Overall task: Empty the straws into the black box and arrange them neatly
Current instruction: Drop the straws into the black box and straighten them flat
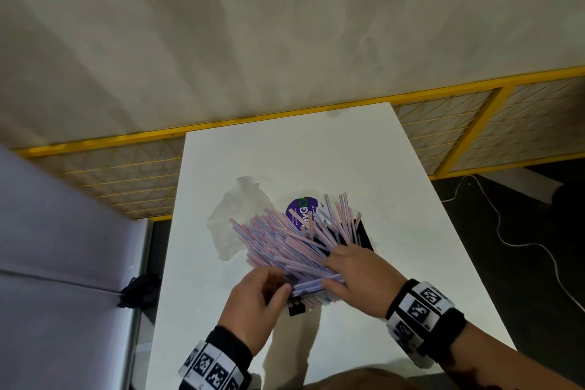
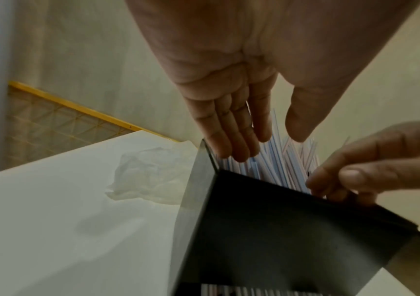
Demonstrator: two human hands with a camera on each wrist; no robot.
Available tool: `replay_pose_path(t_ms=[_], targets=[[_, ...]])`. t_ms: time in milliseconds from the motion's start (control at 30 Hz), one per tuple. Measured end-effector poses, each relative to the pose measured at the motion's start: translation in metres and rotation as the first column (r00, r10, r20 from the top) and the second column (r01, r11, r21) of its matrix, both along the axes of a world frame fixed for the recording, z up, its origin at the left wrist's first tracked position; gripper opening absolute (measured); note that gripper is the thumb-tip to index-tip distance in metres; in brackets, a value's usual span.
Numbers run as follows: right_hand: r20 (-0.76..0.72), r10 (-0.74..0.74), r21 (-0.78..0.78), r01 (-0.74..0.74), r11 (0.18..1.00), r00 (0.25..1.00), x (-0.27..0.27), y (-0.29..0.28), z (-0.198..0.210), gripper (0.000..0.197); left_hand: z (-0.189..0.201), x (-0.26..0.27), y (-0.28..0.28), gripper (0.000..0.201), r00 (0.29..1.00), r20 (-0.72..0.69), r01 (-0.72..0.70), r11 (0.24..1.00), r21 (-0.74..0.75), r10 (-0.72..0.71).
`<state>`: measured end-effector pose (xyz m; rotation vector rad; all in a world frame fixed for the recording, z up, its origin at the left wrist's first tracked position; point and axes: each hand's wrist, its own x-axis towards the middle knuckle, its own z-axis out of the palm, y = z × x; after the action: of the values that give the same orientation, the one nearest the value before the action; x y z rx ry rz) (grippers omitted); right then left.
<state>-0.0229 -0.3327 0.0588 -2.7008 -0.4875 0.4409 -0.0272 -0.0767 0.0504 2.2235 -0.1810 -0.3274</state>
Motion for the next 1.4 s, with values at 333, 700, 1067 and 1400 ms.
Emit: replay_pose_path(t_ms=[333, 700, 1067, 1400], targets=[[-0.075, 0.153, -0.117, -0.162, 0.98, 0.985, -0.005, 0.007, -0.005, 0.047, -0.012, -0.001, -0.027, 0.031, 0.954, 0.004, 0.279, 0.898, 0.341, -0.298], [-0.488, 0.042, -0.317, -0.221, 0.922, 0.872, 0.028, 0.02, -0.026, 0.066, -0.022, -0.003, -0.041, 0.034, 0.929, -0.109, 0.368, 0.87, 0.327, -0.353], [-0.535, 0.046, -0.369, -0.282, 0.886, 0.844, 0.049, 0.03, -0.036, 0.054, -0.022, 0.001, -0.041, 0.034, 0.916, -0.075, 0.399, 0.871, 0.287, -0.395], [-0.537, -0.024, -0.317, -0.175, 0.932, 0.843, 0.045, 0.014, -0.04, 0.078, -0.025, -0.002, -0.042, 0.034, 0.912, -0.063, 0.401, 0.853, 0.334, -0.405]])
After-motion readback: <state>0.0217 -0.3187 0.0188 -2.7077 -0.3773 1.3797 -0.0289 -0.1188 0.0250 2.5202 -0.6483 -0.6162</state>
